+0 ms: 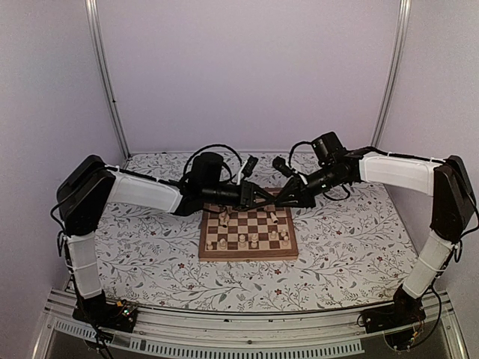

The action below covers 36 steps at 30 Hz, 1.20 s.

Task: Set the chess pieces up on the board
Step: Place the chess piece on the chessboard.

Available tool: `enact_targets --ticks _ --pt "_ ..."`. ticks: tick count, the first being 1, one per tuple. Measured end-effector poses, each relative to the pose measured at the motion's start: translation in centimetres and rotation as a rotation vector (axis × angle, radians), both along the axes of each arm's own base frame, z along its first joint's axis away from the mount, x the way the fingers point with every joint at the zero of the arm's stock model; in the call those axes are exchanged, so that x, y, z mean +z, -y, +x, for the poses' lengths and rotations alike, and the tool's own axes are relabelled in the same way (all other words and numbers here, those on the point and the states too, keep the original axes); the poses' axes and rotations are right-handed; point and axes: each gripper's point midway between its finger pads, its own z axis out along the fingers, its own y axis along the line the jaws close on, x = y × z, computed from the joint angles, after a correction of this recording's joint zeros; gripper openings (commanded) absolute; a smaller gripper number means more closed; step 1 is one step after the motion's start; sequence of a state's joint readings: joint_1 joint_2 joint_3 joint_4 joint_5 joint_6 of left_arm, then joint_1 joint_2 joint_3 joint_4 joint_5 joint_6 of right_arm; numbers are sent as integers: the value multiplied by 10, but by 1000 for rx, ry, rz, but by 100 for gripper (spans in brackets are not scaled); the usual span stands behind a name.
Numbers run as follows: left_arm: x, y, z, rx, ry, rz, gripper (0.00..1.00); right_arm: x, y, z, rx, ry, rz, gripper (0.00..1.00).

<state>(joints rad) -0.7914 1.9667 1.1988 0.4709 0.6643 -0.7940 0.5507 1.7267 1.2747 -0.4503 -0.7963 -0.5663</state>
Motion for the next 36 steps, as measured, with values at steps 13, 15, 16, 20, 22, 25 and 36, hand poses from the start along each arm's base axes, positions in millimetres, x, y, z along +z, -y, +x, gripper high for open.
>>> enact_targets --ticks 13,15,16,20,22,25,36 --pt "-3 2 3 -13 28 58 6 -3 5 1 -7 9 -8 50" --pt "-5 0 10 7 66 130 6 -1 13 1 -17 1 1 51" --pt "-5 -3 13 17 85 175 6 2 20 4 -32 -1 7 51" --pt "1 -18 24 54 182 344 6 13 58 27 -135 19 23 52" --pt "2 -25 28 62 227 434 6 16 75 39 -189 32 18 52" --pt "-3 -31 25 46 272 551 6 11 87 49 -235 43 -6 52" --pt "-74 -13 -6 -138 295 826 7 1 90 51 -254 47 -44 53"
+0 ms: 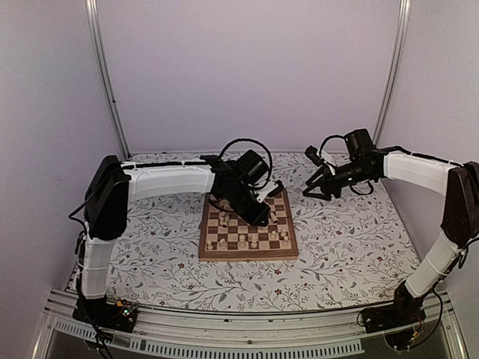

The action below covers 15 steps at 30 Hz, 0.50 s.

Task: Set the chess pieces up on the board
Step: Place the chess piece on the chessboard.

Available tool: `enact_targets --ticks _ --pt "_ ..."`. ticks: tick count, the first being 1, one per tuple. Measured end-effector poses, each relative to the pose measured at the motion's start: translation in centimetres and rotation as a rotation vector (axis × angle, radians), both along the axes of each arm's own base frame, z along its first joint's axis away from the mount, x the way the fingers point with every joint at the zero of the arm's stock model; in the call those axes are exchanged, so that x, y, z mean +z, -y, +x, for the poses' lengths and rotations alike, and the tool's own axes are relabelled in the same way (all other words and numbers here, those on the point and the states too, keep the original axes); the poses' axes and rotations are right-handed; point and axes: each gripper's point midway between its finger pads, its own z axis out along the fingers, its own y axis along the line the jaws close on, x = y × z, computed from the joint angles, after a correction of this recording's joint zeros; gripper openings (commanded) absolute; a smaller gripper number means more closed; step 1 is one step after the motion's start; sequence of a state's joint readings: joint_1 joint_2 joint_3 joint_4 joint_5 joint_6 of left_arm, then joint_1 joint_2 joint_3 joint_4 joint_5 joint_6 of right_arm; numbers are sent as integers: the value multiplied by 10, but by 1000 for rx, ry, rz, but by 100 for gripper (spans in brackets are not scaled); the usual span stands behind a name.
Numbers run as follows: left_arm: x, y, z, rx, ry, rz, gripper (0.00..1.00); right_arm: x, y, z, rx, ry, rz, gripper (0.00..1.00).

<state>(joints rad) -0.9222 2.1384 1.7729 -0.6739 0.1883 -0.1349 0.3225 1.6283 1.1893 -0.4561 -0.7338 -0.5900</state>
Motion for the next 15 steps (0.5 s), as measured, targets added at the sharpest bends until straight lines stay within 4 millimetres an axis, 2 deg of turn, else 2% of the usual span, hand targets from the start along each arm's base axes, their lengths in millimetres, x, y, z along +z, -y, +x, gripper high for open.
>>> enact_targets --ticks 5,15 --pt "-25 -5 -3 -7 -25 75 7 -5 0 0 5 -7 -7 54" --pt "-32 -3 -1 -15 -30 97 7 -9 0 -1 13 -12 -14 54"
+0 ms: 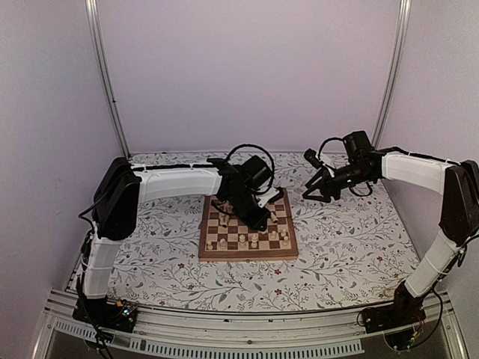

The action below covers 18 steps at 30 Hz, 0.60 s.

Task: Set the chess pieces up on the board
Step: Place the chess piece on the chessboard.

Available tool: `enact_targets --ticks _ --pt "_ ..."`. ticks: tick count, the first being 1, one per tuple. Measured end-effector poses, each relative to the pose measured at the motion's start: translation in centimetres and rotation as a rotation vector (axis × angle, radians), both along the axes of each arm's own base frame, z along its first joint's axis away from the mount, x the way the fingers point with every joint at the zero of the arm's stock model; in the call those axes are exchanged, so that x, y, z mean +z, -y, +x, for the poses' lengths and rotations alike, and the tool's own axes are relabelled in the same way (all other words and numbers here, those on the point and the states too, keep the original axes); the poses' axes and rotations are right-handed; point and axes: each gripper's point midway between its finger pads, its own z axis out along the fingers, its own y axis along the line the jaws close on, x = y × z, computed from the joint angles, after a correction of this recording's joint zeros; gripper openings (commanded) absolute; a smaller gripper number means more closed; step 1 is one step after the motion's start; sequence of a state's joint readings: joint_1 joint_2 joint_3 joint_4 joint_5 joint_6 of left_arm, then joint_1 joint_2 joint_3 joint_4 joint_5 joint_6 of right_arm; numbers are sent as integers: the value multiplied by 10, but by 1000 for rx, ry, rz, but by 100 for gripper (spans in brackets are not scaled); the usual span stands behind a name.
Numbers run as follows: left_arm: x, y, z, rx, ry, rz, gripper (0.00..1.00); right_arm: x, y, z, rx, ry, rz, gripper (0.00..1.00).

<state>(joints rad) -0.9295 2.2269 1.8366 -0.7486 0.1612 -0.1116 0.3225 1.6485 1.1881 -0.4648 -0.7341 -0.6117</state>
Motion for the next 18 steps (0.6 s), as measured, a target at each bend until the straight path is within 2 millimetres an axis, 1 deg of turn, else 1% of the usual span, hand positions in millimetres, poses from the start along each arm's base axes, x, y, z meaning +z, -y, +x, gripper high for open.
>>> enact_targets --ticks 9,14,18 --pt "-11 -1 -6 -18 -36 24 8 -5 0 -1 4 -12 -7 55" --pt "-10 1 -8 -30 -45 19 20 -7 0 -1 5 -18 -9 55" --pt "-10 1 -9 -30 -47 21 26 -10 0 -1 5 -27 -12 55"
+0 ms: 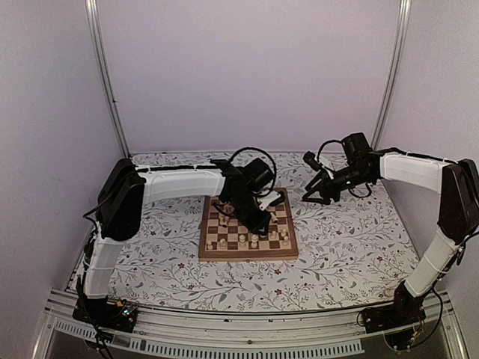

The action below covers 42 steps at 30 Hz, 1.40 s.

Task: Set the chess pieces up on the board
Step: Place the chess piece on the chessboard, then pick up the chess piece from the chessboard.

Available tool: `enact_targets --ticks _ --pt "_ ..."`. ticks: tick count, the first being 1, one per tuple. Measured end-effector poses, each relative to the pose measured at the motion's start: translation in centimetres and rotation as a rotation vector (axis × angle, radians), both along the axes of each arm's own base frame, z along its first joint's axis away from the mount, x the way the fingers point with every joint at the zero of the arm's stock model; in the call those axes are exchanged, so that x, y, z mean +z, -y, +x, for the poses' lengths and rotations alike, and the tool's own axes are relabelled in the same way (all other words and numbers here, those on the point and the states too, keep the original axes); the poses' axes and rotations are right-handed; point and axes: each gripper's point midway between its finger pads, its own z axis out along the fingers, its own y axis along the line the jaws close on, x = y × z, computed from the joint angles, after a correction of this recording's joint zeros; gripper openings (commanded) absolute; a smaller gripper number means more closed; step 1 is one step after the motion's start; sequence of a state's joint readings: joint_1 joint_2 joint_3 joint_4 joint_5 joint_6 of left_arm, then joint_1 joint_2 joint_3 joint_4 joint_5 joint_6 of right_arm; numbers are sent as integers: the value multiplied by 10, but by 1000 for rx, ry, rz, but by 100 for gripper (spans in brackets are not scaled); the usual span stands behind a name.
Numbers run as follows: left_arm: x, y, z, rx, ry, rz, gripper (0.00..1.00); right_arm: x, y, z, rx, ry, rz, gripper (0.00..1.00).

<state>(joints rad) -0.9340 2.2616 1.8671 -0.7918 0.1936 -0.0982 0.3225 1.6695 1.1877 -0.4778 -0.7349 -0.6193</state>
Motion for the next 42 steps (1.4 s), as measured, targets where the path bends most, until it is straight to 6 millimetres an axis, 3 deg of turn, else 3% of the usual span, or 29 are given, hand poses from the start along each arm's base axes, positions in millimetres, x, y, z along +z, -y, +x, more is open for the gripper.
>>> enact_targets --ticks 10,16,21,26,31,35,42 --pt "18 8 8 4 41 -41 33 -5 0 0 -9 -26 -3 55" --pt "61 9 18 28 108 -125 32 -26 -5 -1 -30 -102 -26 54" --pt "117 -25 27 138 195 -233 33 -42 -30 -2 -22 -118 -91 53" --pt "153 -72 48 300 269 -328 34 -59 -60 -4 -3 -118 -155 55" --pt "149 -95 60 397 283 -345 34 -73 -77 2 -23 -106 -218 55" --pt "138 -98 59 421 265 -335 34 -81 -81 8 -56 -87 -269 54" --pt "142 -95 62 439 264 -360 35 -101 -78 13 -104 -102 -331 54"
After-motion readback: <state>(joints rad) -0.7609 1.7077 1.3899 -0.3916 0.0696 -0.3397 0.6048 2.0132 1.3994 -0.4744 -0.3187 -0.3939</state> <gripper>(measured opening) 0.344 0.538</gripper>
